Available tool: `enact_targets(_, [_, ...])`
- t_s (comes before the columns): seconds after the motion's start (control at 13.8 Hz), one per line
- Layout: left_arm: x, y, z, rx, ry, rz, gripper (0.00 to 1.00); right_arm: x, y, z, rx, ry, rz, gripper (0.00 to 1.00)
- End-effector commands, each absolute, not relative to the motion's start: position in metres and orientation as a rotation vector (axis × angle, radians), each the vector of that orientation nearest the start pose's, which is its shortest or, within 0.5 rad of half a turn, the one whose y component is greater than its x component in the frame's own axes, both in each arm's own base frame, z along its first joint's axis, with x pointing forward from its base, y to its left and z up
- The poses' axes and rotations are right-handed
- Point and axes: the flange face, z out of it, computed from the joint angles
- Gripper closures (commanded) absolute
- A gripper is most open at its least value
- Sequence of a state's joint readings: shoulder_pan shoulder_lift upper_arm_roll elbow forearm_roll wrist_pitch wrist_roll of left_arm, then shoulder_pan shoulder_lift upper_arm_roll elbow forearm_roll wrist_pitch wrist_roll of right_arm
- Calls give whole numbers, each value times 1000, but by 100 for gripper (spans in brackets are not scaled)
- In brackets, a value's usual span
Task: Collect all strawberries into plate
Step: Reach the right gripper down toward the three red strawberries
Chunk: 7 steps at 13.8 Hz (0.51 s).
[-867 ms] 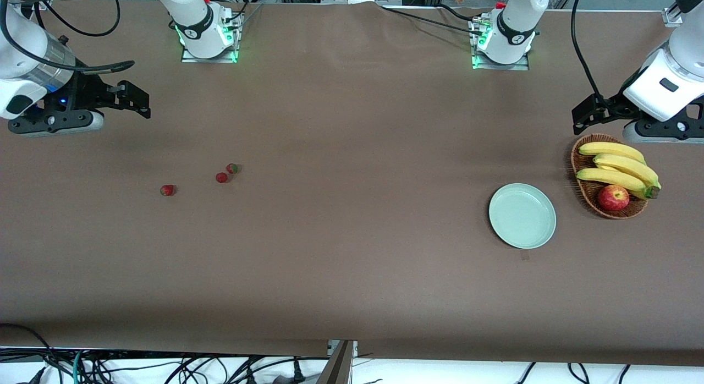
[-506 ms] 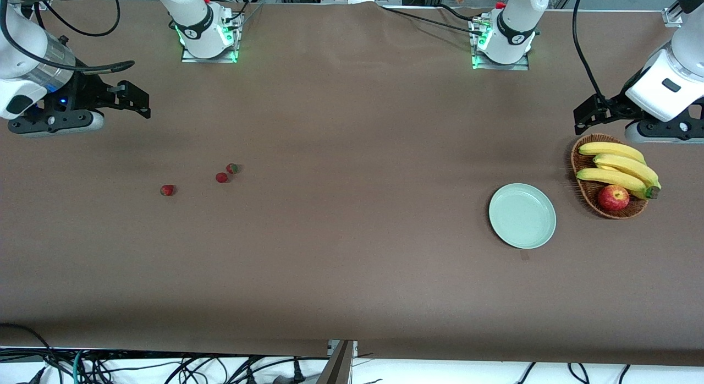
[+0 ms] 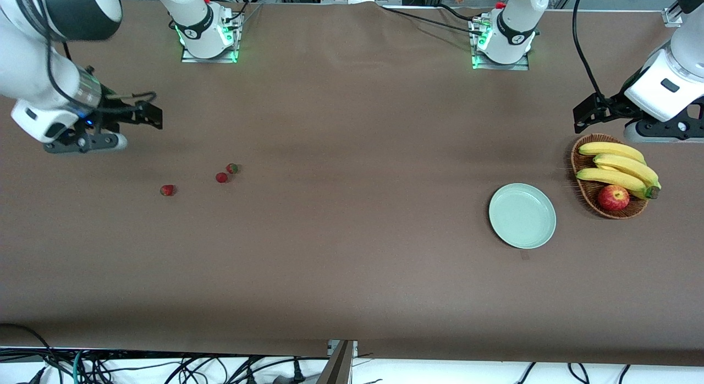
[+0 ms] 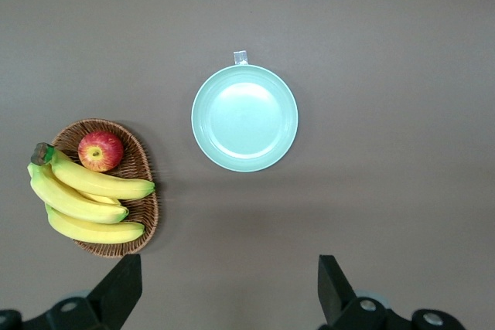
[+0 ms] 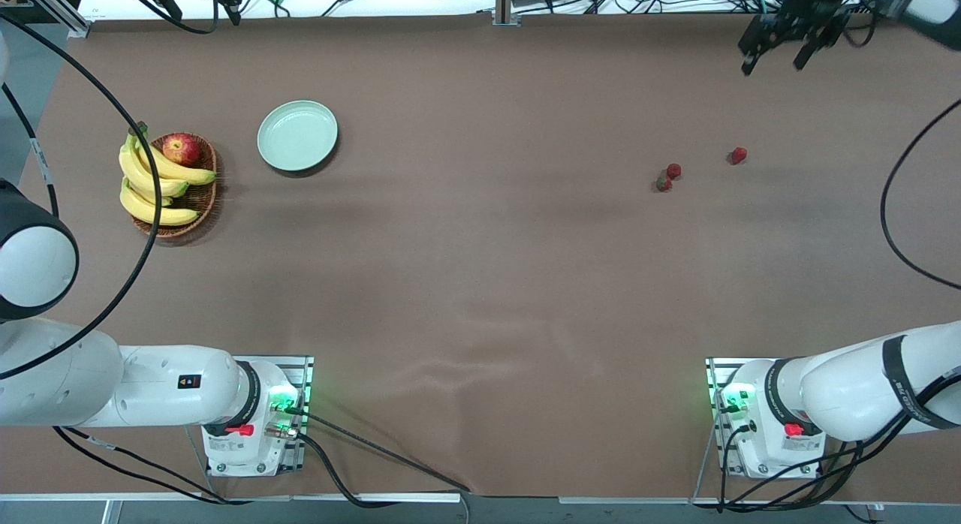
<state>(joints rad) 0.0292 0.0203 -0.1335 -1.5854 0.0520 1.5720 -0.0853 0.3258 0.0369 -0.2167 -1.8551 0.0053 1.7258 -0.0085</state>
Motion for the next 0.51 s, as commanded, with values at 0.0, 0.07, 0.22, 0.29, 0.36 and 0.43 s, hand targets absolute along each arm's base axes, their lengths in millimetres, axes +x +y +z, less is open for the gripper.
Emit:
enact_targets(0.0, [553, -50, 613, -3106, 62, 48, 0, 538, 23, 423, -3144, -226, 228, 0])
enact_targets(0.07, [553, -50, 613, -3105, 62, 51, 0, 537, 12, 393, -3151, -204, 215, 0])
enact_targets(0.22, [553, -50, 613, -3106, 60, 46, 0, 534, -16, 336, -3168, -224, 176, 0])
enact_targets(0.29, [553, -50, 613, -3106, 62, 48, 0, 535, -23, 315, -3177, -258, 164, 0])
enact_targets(0.36, [553, -50, 613, -3106, 62, 48, 0, 538, -28, 298, -3188, -257, 165, 0])
enact_targets(0.43, [553, -50, 613, -3106, 60, 48, 0, 541, -31, 282, -3201, -251, 164, 0])
